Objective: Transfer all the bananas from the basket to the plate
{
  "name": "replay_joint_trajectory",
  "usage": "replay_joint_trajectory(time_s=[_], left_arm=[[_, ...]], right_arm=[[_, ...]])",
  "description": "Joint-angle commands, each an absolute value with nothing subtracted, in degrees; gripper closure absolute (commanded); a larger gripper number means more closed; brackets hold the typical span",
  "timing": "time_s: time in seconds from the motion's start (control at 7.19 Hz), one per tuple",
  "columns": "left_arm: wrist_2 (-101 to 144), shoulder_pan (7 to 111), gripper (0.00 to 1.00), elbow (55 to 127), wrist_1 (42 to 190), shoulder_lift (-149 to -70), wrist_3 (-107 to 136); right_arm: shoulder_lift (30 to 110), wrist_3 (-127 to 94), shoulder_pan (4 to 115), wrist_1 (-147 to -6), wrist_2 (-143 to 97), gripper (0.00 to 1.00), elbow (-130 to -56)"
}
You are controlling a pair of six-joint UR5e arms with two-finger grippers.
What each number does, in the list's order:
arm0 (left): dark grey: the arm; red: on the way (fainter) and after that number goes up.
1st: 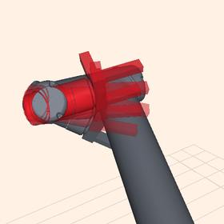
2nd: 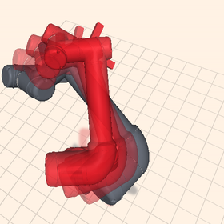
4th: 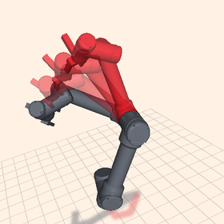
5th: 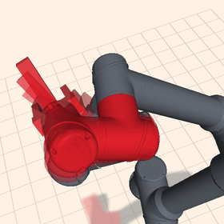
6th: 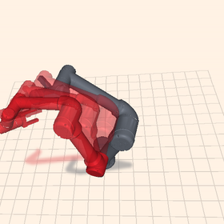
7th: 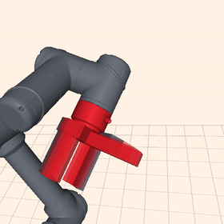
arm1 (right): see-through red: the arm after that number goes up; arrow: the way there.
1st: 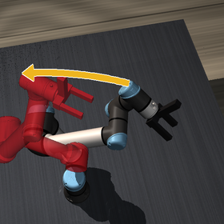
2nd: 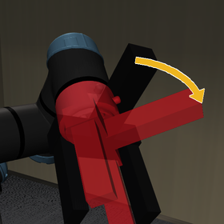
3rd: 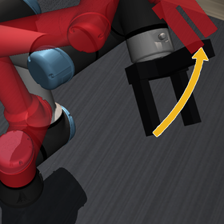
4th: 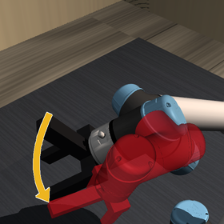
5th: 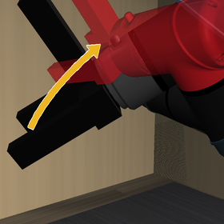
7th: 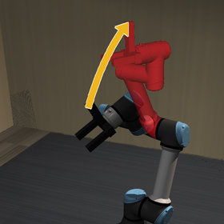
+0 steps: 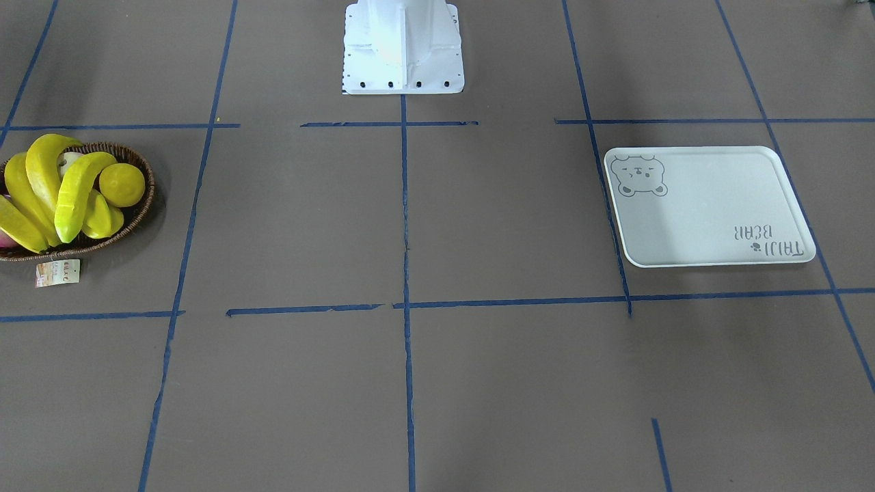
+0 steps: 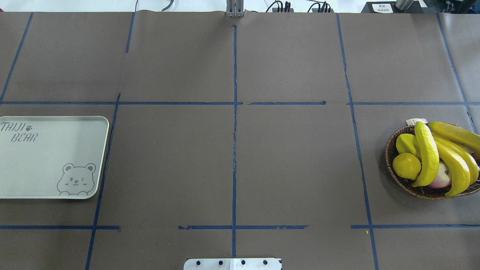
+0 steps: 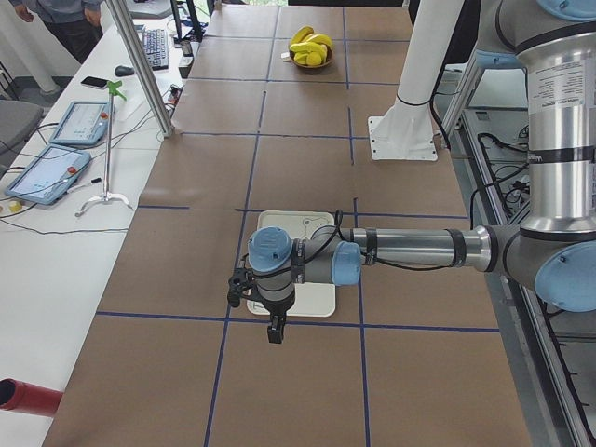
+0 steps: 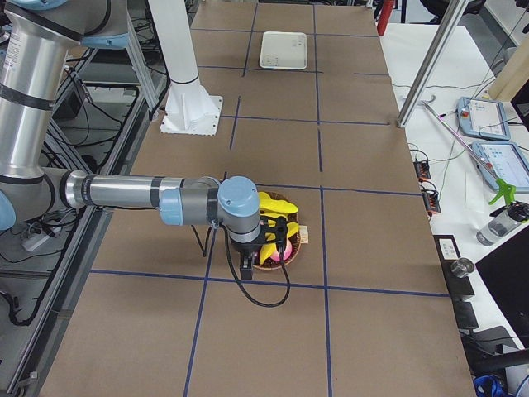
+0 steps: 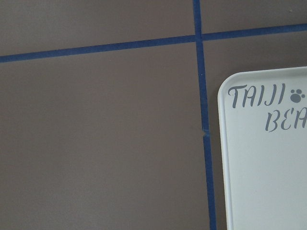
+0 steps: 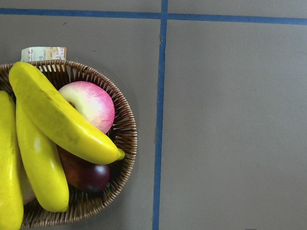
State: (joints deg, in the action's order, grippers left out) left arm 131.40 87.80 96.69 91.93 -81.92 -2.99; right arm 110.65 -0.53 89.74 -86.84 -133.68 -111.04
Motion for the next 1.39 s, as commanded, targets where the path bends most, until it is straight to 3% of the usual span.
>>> replay_joint_trajectory(time_s=[0.0, 0.7, 0.97, 1.25], left_arm=[[131.5, 87.8, 0.0, 96.8, 92.0, -81.8, -3.1], [131.4, 86.1, 0.0, 96.5, 91.9, -81.9, -2.8], [131.4, 86.2, 0.0, 96.3, 91.9, -81.9, -2.7], [131.4, 86.2, 0.0, 96.2, 91.9, -81.9, -2.8]], right_arm=[[110.7, -0.5, 89.7, -86.8, -133.7, 0.0, -111.0], [109.7, -1.1, 88.2, -82.4, -143.9, 0.0, -111.6], [108.1, -1.1, 87.9, -82.5, -143.5, 0.0, -115.4], [107.1, -1.9, 87.7, -82.4, -143.2, 0.01, -113.2]])
